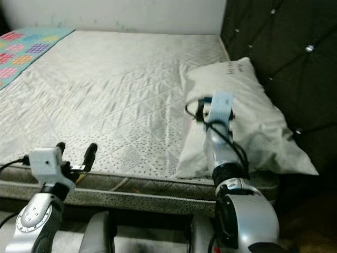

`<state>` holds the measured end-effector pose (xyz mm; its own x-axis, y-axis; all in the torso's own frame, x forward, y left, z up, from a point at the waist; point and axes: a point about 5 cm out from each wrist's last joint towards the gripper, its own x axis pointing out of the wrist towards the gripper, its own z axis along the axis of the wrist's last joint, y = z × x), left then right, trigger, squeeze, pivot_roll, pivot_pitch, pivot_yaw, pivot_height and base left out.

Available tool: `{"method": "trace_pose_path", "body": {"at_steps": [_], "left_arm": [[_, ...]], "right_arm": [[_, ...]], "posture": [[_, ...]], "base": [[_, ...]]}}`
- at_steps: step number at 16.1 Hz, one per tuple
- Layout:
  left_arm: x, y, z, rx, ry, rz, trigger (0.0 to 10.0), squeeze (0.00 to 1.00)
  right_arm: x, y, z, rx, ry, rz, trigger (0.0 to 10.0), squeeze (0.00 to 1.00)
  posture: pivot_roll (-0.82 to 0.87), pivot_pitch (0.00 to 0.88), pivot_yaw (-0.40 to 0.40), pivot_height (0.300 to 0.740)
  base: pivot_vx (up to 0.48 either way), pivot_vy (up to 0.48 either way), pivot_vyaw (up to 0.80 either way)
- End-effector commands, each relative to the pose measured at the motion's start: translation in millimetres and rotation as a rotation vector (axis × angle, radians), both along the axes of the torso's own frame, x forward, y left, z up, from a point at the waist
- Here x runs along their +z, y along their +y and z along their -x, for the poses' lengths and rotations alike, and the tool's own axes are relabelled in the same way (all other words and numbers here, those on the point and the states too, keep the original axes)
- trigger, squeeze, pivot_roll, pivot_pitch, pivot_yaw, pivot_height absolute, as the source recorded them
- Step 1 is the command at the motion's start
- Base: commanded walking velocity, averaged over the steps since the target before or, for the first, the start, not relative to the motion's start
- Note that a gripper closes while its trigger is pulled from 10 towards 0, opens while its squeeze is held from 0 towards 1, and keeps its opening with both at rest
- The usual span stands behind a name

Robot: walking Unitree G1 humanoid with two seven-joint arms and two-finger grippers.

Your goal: Clean up the room

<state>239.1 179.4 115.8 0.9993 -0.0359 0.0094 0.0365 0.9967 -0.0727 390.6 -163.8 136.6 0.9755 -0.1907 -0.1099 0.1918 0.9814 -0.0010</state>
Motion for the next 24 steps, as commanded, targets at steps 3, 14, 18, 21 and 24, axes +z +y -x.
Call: {"method": "trace_pose_path", "body": {"at_steps": [3,14,18,21,24], "left_arm": [[7,-2.2,0.7,0.003,-0.017,-0.016,10.0,0.00],[5,-1.8,7.2,0.004,-0.004,-0.015,10.0,0.00],[6,-1.0,6.7,-0.006,-0.004,-0.018,10.0,0.00],[5,-2.3,6.1,-0.017,0.000,-0.017,10.0,0.00],[7,-3.4,4.9,-0.029,-0.003,-0.016,10.0,0.00]], "right_arm": [[7,1.0,-4.3,-0.055,-0.005,-0.035,10.0,1.00],[6,-44.7,-1.3,-0.048,0.026,-0.097,10.0,0.00],[5,-62.6,5.8,0.037,-0.042,-0.079,10.0,0.00],[14,-72.8,6.5,0.021,-0.101,-0.035,10.0,0.00],[29,-91.3,8.2,-0.035,-0.117,0.184,10.0,0.00]], "posture": [[0.15,0.000,-0.025,0.553],[0.15,0.000,-0.028,0.553],[0.14,0.000,-0.017,0.553],[0.13,0.000,-0.005,0.553],[0.13,0.000,0.001,0.553]], "base": [[0.000,0.000,0.00],[0.000,0.000,0.00],[0.000,0.000,0.00],[0.000,0.000,0.00],[0.000,0.000,0.00]]}}
